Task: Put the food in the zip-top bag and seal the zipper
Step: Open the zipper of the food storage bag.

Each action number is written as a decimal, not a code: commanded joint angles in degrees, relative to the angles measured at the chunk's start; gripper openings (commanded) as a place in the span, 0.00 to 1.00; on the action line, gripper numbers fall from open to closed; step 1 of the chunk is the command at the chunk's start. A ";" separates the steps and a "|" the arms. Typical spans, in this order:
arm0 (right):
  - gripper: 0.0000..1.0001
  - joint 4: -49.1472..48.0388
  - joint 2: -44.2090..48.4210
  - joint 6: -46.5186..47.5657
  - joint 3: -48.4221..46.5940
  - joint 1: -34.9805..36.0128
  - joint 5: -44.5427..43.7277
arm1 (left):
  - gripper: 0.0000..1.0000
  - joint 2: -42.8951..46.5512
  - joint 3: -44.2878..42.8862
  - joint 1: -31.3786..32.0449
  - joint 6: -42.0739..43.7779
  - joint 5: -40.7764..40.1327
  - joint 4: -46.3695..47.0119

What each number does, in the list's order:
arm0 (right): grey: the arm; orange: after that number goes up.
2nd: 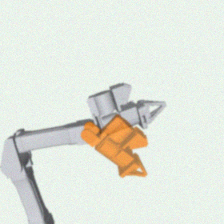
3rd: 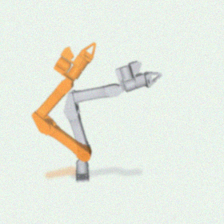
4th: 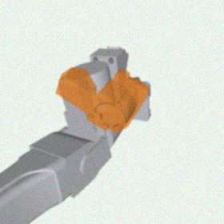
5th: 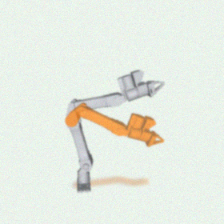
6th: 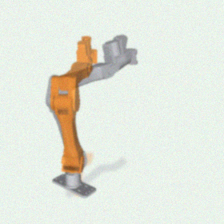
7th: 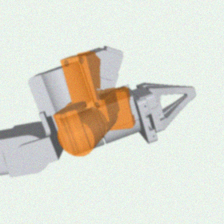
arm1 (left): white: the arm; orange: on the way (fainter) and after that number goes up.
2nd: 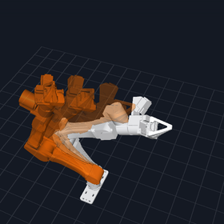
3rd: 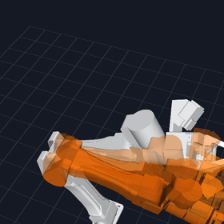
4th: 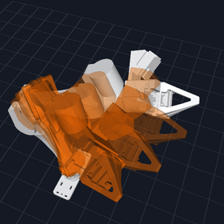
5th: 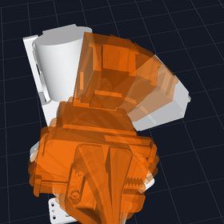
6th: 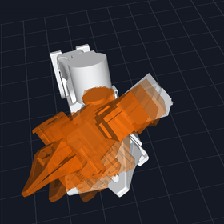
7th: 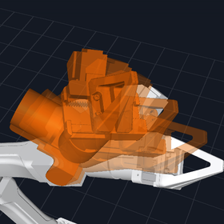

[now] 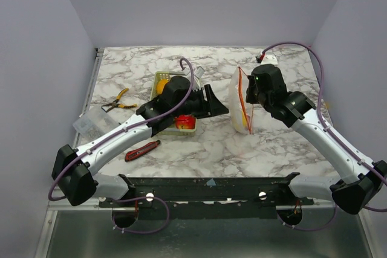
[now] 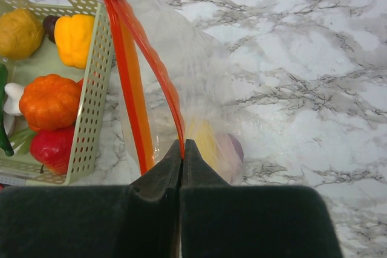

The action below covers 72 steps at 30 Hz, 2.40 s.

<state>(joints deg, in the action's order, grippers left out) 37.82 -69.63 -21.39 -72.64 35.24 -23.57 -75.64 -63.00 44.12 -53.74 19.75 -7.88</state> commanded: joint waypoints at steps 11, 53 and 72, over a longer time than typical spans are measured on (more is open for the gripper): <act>0.00 -0.34 0.96 -2.64 -0.32 0.08 0.47 | 0.41 -9.35 -9.60 4.72 -4.44 -4.53 2.16; 0.00 13.52 7.93 -7.16 0.07 0.03 -25.75 | 0.00 -11.36 -17.05 8.01 3.92 -15.98 -6.01; 0.01 3.59 7.53 -0.99 11.37 0.04 -5.51 | 0.34 -16.19 -3.44 3.53 -1.73 2.89 7.62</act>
<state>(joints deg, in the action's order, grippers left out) 46.74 -62.35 -23.92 -62.87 35.24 -35.75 -95.96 -70.43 49.06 -56.16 18.90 -4.43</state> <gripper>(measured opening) 0.007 0.222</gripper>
